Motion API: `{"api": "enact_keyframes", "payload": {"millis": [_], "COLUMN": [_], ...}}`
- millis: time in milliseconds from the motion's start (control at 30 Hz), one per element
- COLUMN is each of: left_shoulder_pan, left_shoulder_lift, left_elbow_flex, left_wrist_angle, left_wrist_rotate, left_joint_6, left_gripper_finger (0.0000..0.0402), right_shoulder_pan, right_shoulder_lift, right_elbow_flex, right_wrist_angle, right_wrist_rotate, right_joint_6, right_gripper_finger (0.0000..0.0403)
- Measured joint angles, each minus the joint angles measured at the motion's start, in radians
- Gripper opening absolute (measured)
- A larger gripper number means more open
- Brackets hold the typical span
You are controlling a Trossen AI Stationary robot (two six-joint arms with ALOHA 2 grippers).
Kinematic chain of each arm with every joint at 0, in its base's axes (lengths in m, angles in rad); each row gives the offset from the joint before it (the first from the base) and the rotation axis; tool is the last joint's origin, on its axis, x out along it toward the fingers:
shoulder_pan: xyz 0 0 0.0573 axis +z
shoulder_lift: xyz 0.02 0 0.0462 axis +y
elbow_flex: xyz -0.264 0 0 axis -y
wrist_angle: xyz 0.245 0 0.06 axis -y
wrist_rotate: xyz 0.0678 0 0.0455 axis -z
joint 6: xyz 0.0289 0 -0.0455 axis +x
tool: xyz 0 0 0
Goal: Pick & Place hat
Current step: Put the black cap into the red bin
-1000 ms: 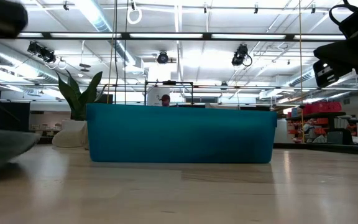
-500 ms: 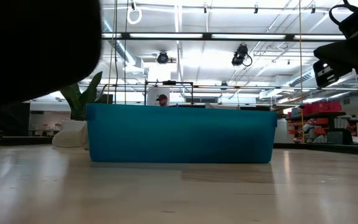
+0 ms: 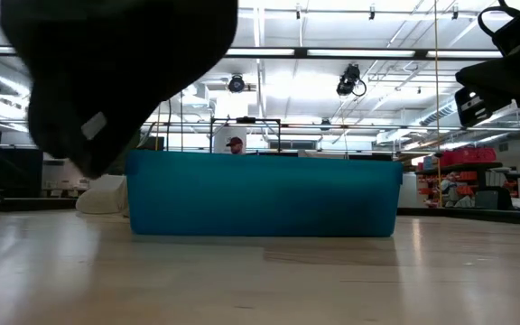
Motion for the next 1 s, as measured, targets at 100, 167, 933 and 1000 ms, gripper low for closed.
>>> {"api": "enact_keyframes", "payload": {"millis": [100, 167, 933, 1000], "left_shoulder_pan": [0.075, 0.124, 0.658, 0.685], "left_shoulder_lift": [0.000, 0.000, 0.001, 0.005], "left_elbow_flex": [0.030, 0.045, 0.223, 0.224], "left_wrist_angle": [-0.030, -0.034, 0.401, 0.431], "left_wrist_rotate": [-0.003, -0.003, 0.051, 0.055], "left_joint_6": [0.045, 0.080, 0.821, 0.848], "left_gripper_finger": [0.0002, 0.0002, 0.0002, 0.0002], "right_shoulder_pan": [0.000, 0.000, 0.000, 0.000], "right_shoulder_lift": [0.000, 0.000, 0.000, 0.000], "right_elbow_flex": [0.000, 0.000, 0.000, 0.000], "right_wrist_angle": [0.000, 0.000, 0.000, 0.000], "right_wrist_rotate": [0.000, 0.000, 0.000, 0.000], "right_joint_6": [0.000, 0.000, 0.000, 0.000], "right_gripper_finger": [0.0027, 0.0027, 0.0027, 0.0027]}}
